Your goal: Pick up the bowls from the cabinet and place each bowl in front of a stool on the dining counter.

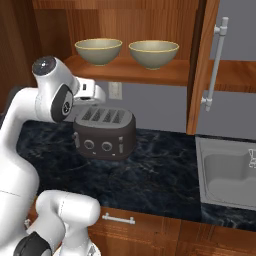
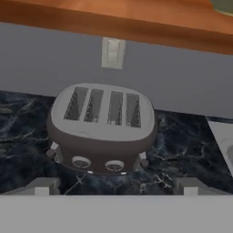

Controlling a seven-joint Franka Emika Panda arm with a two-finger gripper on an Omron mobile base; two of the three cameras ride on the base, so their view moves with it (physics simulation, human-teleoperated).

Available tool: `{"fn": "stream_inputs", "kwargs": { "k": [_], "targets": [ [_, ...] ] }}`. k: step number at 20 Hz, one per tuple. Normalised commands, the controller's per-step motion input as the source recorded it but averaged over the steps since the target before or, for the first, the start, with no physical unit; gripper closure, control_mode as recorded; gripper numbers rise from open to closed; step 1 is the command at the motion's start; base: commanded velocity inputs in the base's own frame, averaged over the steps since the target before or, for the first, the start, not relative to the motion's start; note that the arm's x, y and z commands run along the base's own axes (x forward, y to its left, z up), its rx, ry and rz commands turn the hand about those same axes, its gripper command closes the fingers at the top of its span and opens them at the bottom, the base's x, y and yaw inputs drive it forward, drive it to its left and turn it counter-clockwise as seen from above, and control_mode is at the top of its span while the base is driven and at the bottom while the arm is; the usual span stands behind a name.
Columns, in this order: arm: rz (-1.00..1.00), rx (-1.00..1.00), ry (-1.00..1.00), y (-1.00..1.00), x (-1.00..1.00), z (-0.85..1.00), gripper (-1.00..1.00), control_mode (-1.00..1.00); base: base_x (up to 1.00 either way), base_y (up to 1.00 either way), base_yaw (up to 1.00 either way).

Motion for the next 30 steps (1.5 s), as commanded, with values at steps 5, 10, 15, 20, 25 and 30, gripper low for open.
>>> {"fn": "stream_inputs", "kwargs": {
  "k": [5, 10, 15, 20, 25, 30],
  "targets": [
    [-0.08, 0.0, 0.0, 0.0, 0.0, 0.38, -1.0, -1.0, 0.0, 0.0, 0.0],
    [-0.11, 0.05, 0.0, 0.06, 0.0, 0.36, -1.0, -1.0, 0.0, 0.0, 0.0],
    [-0.09, 0.11, -0.02, 0.06, 0.0, 0.4, -1.0, -1.0, 0.0, 0.0, 0.0],
    [-0.01, 0.22, -0.15, -0.02, -0.07, 0.12, -1.0, -1.0, 0.0, 0.0, 0.0],
    [0.07, 0.34, -0.31, -0.06, -0.19, -0.06, -1.0, -1.0, 0.0, 0.0, 0.0],
    [0.04, 0.25, -0.17, 0.0, -0.08, 0.02, -1.0, -1.0, 0.0, 0.0, 0.0]
  ]
}}
